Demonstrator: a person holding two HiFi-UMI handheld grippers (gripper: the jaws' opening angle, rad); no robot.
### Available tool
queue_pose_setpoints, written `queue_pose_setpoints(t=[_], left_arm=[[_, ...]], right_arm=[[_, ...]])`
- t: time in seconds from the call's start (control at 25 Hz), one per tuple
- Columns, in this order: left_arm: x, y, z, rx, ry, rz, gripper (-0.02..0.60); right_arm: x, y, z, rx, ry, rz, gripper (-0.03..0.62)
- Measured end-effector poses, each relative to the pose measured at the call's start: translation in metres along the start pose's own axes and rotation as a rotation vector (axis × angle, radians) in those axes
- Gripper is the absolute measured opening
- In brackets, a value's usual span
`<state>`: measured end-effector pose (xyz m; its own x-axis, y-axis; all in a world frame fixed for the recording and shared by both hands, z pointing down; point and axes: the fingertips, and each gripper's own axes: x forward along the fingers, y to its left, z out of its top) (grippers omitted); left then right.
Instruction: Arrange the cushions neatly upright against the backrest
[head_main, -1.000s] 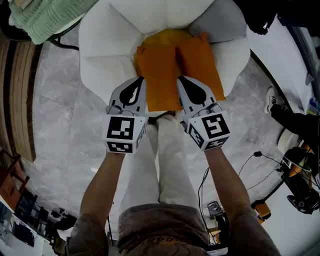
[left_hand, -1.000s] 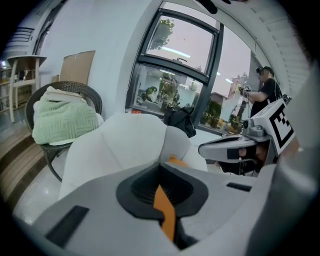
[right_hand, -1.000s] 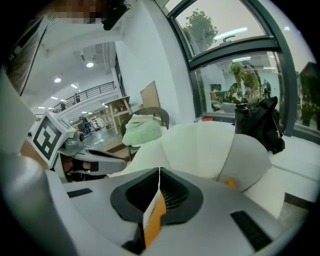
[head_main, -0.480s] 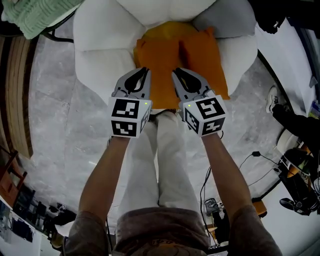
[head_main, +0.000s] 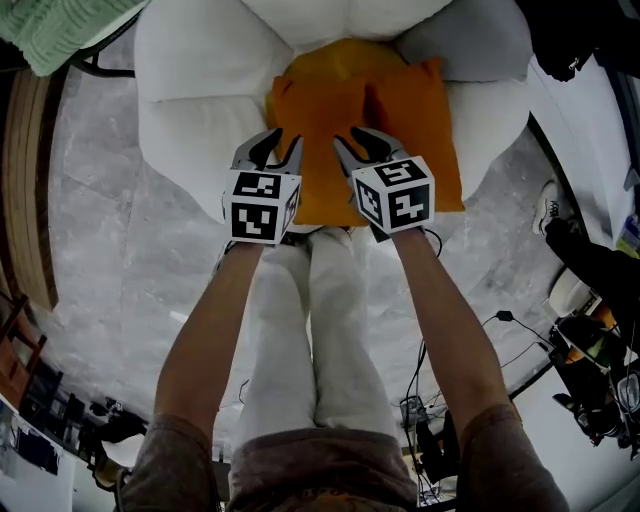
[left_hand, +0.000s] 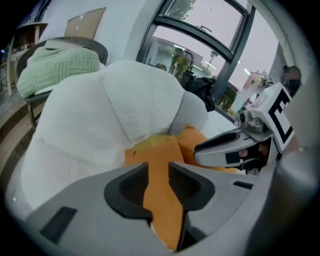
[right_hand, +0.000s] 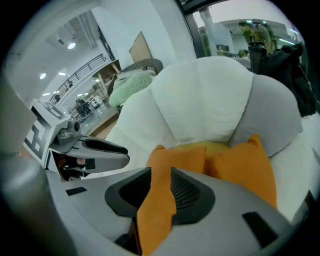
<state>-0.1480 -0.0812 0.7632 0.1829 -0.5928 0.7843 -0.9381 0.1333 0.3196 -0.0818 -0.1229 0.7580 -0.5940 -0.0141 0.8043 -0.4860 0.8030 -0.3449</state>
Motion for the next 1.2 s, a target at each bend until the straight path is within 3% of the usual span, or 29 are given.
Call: queue_pose_setpoints(t=[0.36,0.72,0.92,1.2], left_arm=[[0.059,0.004,-0.052,-0.065,0.108,-0.009,0.155],[0.077,0.007,-0.058,-0.060,0.112,-0.014,0.152],[0.076,0.003,-0.058,-0.089,0.158,-0.034,0.020],[0.069,-0.007,-0.054,-0.089,0.161,-0.038,0.009]], right_arm=[[0.044,-0.023,-0.052,-0.001,0.152,-0.021,0.130],[0.063,-0.028,-0.058,-0.024,0.145,-0.009,0.129],[0.059,-0.029,-0.059,-0.044,0.145,-0.028,0.038],[0.049,-0.031,-0.062,-0.044,0.144,-0.044,0.026]])
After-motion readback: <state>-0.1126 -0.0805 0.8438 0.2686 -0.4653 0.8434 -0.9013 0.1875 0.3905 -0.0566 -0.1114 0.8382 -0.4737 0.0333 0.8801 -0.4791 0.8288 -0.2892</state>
